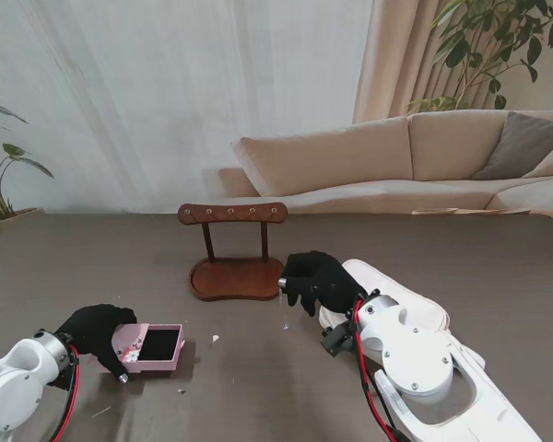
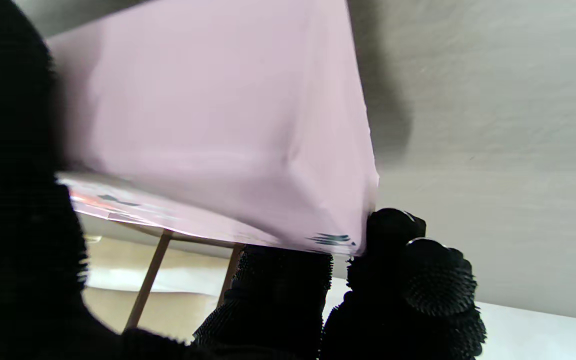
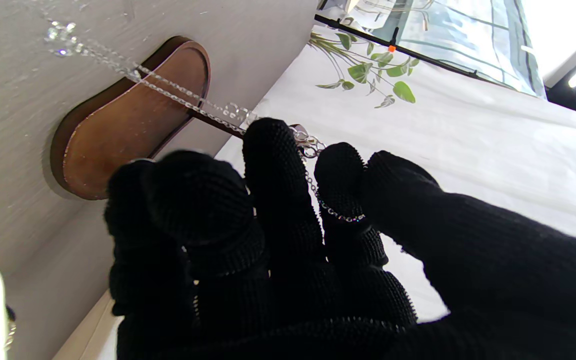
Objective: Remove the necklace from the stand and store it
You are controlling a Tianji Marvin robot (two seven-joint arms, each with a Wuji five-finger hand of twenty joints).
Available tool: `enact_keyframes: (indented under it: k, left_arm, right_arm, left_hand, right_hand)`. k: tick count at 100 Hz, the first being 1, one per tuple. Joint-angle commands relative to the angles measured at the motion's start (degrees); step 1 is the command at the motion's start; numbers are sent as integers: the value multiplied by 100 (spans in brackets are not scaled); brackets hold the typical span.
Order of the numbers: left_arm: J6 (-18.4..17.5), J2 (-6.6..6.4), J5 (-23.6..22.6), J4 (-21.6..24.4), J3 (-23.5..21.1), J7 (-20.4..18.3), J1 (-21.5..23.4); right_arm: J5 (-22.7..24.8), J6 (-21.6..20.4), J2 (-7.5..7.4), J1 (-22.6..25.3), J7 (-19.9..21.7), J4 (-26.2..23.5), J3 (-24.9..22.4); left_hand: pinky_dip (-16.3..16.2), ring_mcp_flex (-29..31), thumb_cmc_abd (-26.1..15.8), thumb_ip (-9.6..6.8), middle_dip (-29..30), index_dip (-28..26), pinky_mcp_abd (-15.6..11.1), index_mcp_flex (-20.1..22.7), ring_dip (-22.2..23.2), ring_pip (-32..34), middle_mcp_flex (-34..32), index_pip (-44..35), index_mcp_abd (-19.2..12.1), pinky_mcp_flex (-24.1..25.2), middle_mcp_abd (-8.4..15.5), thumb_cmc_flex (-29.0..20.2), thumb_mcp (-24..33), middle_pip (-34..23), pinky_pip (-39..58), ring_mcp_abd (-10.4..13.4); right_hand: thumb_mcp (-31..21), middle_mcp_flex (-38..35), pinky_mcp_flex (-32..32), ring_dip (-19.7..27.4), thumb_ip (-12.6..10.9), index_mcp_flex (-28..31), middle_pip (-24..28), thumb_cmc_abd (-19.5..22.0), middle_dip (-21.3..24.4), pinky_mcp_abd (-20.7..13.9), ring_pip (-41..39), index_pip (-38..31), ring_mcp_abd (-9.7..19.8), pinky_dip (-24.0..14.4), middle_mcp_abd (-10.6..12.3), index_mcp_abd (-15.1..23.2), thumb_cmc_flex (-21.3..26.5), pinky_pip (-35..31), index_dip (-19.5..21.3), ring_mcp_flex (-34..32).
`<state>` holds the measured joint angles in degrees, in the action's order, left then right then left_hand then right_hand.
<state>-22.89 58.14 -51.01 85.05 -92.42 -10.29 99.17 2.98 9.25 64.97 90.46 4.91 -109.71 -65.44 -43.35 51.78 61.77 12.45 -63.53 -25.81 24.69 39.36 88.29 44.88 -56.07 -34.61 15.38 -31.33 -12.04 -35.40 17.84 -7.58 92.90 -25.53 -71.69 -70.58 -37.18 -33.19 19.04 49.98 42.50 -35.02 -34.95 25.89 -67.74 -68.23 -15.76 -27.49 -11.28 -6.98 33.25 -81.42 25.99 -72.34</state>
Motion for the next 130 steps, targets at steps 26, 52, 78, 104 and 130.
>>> enact_keyframes:
  k: [26,52,78,104,130]
  left_arm:
    - [-298,32,336,350,247,-297,-386]
    - [-431,34,573,381,643,-365,-800]
    - [-494,45,770,184,1141,-349,-1266]
    - [-562,84,980,-27,1473,-204,-1559]
    - [-604,101,1160,41,1615,-218,-1638]
  right_arm:
    - [39,150,73,-189,17,-163,223]
    - [72,293,113,-409,-65,-337,505]
    - [86,497,180,-677,-183,-425,850]
    - [144,639,259,-949,-306,-273,1193]
    - [213,680,318,-1085,-420,-62,1415]
  left_hand:
    - [-144,766,-754,-341,-854,-786,-1062,615,167,2365,-1750,-5385,708,-179,267,-1494,5055,-2122,-212,1727]
    - [-159,901,-711,-387,-920,-1008,-1004,586,167,2454,-1779,-5406,808,-318,159,-1451,5216,-2189,-92,1759]
    - [-177,940,-688,-432,-972,-1219,-986,563,167,2481,-1803,-5402,857,-336,198,-1396,5361,-2250,-30,1789]
    - [-178,973,-680,-434,-985,-1333,-977,556,167,2485,-1813,-5386,891,-369,199,-1387,5394,-2269,-12,1780]
    - [-174,1008,-674,-432,-994,-1384,-948,555,167,2481,-1822,-5364,909,-408,187,-1378,5408,-2284,-4,1785]
  right_hand:
    - [-229,-231,-1110,-55,92,130,-68,-140,-58,71,-154,3,32,49,-21,76,19,-338,113,-209]
    - [-234,-232,-1114,-56,95,127,-71,-138,-57,56,-153,3,50,52,-4,102,5,-336,116,-208]
    - [-233,-236,-1115,-56,98,126,-72,-130,-57,55,-150,-3,73,53,15,116,-4,-336,119,-211]
    - [-229,-234,-1113,-54,100,121,-72,-122,-57,45,-145,-3,76,56,27,128,-16,-333,118,-213]
    - [-216,-213,-1083,-42,101,103,-79,-103,-56,27,-115,-5,58,63,22,138,-20,-314,116,-204]
